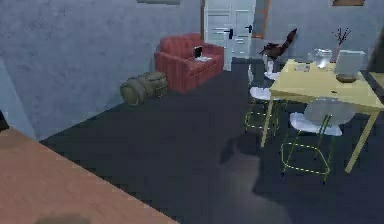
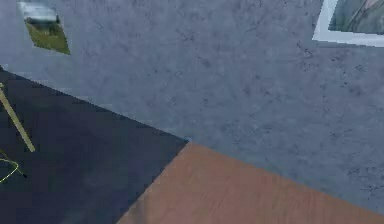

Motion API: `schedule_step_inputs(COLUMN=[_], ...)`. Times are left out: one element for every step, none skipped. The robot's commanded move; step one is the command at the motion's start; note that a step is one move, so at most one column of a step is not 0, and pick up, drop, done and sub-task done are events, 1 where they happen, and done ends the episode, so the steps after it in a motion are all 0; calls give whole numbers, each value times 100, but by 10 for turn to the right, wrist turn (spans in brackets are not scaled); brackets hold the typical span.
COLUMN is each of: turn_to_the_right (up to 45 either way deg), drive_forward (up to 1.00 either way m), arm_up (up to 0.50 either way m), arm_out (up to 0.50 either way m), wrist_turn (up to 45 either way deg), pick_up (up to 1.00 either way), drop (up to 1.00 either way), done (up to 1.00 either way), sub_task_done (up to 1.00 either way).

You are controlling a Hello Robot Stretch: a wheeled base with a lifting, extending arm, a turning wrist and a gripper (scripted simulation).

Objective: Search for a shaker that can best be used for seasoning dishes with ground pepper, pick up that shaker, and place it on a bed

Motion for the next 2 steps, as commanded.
schedule_step_inputs(turn_to_the_right=[-450,-450], drive_forward=[0,0], arm_up=[0,0], arm_out=[0,0], wrist_turn=[0,0], pick_up=[0,0], drop=[0,0], done=[0,0], sub_task_done=[0,0])
